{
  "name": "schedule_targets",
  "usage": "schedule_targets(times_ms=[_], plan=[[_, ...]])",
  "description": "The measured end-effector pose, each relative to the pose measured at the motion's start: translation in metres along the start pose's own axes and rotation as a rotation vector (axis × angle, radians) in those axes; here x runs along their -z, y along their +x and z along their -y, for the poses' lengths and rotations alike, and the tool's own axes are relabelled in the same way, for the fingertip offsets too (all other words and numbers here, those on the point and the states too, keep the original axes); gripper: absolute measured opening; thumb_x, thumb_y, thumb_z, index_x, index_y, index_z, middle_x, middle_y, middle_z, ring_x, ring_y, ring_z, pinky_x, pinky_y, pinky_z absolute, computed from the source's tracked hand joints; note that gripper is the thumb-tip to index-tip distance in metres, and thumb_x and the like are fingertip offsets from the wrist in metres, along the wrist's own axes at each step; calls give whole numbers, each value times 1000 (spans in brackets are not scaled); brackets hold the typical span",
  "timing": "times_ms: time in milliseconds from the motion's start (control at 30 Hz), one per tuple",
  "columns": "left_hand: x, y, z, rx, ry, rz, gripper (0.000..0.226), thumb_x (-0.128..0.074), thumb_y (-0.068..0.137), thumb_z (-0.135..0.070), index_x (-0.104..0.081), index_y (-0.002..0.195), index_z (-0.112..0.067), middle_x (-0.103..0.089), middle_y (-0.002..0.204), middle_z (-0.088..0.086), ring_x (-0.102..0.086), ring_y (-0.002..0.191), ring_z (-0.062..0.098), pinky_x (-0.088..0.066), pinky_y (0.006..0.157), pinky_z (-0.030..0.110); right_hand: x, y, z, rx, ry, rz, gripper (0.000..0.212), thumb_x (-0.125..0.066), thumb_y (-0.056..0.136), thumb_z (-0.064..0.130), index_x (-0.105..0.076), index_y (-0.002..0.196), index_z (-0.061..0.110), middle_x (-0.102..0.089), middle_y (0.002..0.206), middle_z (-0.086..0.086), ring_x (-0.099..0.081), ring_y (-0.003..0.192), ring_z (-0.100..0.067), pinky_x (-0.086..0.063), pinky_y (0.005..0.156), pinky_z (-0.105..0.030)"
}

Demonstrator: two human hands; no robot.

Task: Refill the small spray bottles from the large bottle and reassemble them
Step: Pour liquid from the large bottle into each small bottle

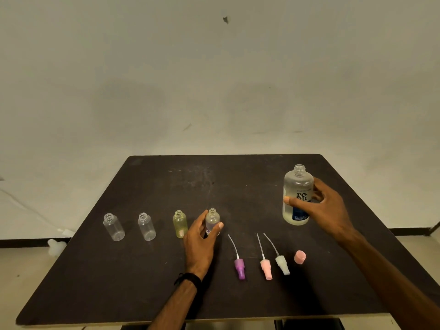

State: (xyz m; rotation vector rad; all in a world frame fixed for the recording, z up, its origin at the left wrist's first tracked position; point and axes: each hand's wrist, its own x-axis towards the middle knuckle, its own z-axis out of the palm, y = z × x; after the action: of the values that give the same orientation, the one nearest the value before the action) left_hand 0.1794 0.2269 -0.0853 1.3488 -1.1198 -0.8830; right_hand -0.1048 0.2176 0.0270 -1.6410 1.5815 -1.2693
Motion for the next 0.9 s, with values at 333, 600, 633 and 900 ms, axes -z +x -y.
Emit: schedule_targets(times_ms=[333,600,633,900], plan=[[18,-17,-6,56,69,11,83,-86,75,-22,-46,146,-12,-56,144,4,-53,132,13,-43,112,32,-5,-4,6,18,24,6,75,-81,62,41,-52,131,32,-61,111,17,-59,99,2,-46,77,-15],[69,-39,-9,-42,213,-251,37,-84,78,-23,-67,110,-21,-69,108,-4,-66,98,8,-58,91,39,-6,-5,11,39,40,8,77,-81,62,42,-53,132,30,-62,115,14,-60,102,-3,-46,80,-18],[72,-35,-10,-59,229,-295,36,-84,78,-22,-64,108,-21,-65,105,-5,-65,96,10,-58,88,41,-7,-4,11,39,39,9,76,-81,63,41,-53,133,29,-62,115,14,-60,103,-4,-46,80,-18],[67,-5,-7,-35,224,-237,72,-80,82,-31,-48,145,-19,-55,144,0,-54,129,19,-43,101,28,-14,-5,21,53,42,32,76,-80,62,41,-52,132,32,-60,112,21,-59,100,1,-45,79,-14]])
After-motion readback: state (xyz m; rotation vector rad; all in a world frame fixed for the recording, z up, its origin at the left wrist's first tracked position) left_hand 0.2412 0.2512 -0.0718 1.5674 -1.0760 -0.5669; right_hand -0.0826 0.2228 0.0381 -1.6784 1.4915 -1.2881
